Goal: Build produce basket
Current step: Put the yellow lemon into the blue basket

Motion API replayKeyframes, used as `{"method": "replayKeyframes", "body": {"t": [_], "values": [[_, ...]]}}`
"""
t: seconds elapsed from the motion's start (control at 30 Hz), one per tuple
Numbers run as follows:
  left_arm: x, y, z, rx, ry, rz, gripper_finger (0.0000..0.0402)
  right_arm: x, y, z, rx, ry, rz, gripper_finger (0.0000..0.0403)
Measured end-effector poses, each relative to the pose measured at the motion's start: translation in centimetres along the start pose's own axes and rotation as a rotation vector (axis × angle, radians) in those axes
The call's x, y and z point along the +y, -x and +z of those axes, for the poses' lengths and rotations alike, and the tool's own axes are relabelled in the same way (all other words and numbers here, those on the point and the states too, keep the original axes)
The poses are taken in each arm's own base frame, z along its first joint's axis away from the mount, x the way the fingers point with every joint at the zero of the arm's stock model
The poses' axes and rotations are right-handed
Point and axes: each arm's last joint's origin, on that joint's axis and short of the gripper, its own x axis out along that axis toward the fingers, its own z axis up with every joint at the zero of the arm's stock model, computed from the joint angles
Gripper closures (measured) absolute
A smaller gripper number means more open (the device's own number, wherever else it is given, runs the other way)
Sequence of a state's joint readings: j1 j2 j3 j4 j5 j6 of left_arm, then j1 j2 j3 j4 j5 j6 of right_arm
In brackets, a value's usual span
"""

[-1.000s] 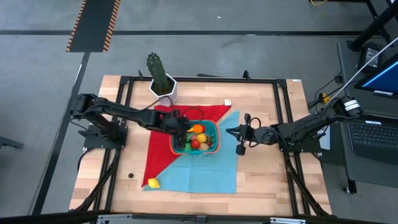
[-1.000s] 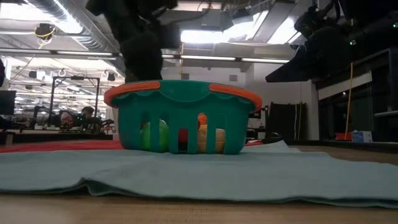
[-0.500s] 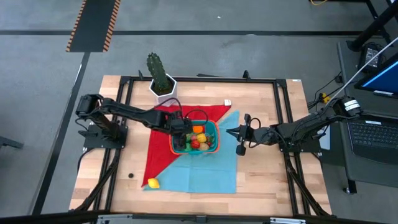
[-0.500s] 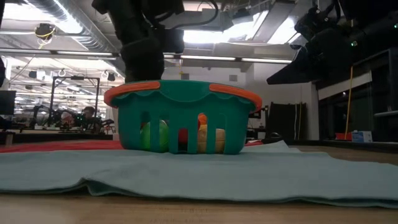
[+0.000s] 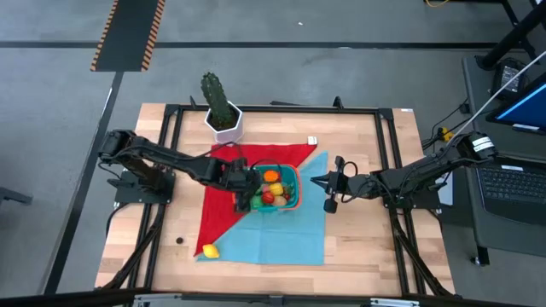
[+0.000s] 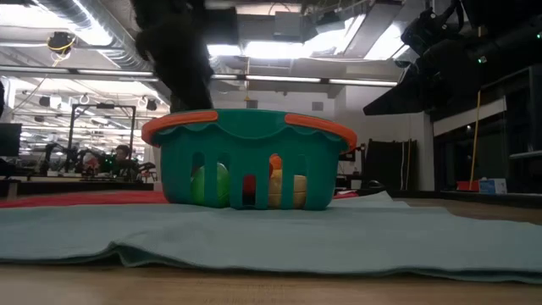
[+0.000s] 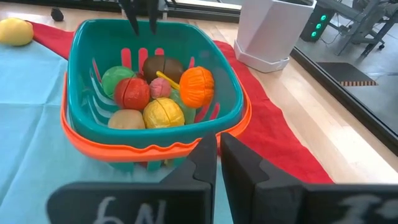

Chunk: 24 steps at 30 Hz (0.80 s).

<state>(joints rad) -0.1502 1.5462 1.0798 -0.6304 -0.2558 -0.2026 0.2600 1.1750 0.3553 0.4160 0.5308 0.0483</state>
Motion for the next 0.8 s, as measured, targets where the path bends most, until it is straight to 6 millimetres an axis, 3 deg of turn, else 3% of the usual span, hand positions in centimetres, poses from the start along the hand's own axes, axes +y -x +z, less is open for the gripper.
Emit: {"method": "replayKeyframes", "body": {"t": [0.2,0.4,0.6,0.8], "values": [[-2.8,3.3,-1.1,-0.091,-0.03,0.09,0.0336,0.0,0.0,0.1,-0.006,-0.004,0.0,0.0377],[-5.8,6.0,-2.5,-0.157,-0.027,0.015,0.035,0.0,0.0,0.1,-0.009,-0.005,0.0,0.0377],[-7.9,7.0,-3.7,-0.161,0.008,-0.042,0.0362,0.0,0.0,0.2,-0.016,-0.01,0.001,0.0377],[-8.5,7.3,-4.1,-0.161,0.016,-0.058,0.0371,0.0,0.0,0.4,-0.035,-0.021,0.002,0.0377]]}}
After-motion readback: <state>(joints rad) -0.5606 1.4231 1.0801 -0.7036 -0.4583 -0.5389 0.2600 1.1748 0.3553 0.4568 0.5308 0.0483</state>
